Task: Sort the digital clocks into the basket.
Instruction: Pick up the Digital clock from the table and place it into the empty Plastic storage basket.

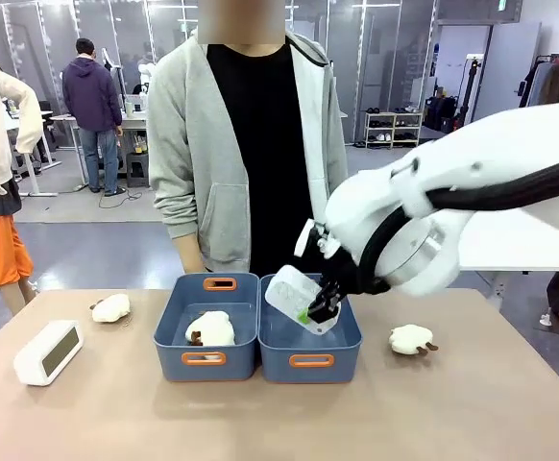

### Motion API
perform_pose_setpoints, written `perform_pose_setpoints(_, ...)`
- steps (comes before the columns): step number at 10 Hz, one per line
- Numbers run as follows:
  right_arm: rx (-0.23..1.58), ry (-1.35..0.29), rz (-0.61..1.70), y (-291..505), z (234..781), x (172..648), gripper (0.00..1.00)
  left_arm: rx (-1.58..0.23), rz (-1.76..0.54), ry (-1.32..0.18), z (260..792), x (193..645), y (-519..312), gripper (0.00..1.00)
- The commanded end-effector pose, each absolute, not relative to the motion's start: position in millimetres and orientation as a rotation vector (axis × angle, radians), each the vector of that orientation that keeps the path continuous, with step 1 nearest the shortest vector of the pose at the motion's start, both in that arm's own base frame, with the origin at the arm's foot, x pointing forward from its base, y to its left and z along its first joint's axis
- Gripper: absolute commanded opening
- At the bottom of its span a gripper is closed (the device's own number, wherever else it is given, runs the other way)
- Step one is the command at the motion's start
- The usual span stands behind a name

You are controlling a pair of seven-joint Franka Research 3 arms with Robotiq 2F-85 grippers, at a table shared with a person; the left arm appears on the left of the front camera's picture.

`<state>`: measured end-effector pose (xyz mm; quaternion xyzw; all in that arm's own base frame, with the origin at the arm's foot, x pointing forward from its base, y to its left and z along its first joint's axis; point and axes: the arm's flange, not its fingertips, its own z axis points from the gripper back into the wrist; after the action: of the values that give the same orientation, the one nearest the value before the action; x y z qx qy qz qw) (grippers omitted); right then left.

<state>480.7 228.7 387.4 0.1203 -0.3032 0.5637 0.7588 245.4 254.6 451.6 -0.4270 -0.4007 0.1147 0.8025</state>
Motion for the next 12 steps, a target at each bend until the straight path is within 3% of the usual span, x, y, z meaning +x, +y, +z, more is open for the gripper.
perform_pose_setpoints(1, 0.235, -0.597, 1.213, 233, 383, 510, 0.00, -0.930, 0.227, -0.887, 451, 247, 258, 1.00)
perform_pose_setpoints(4, 0.272, -0.507, 1.215, 232, 358, 516, 0.00, -0.930, 0.227, -0.887, 451, 247, 258, 1.00)
perform_pose_setpoints(5, 0.255, -0.497, 1.218, 229, 359, 520, 0.58, -0.930, 0.227, -0.887, 451, 247, 258, 1.00)
perform_pose_setpoints(8, 0.262, -0.502, 1.208, 224, 366, 521, 0.90, -0.930, 0.227, -0.887, 451, 247, 258, 1.00)
perform_pose_setpoints(9, 0.267, -0.501, 1.205, 224, 366, 520, 0.98, -0.930, 0.227, -0.887, 451, 247, 258, 1.00)
perform_pose_setpoints(12, 0.262, -0.526, 1.223, 223, 366, 520, 0.95, -0.930, 0.227, -0.887, 451, 247, 258, 1.00)
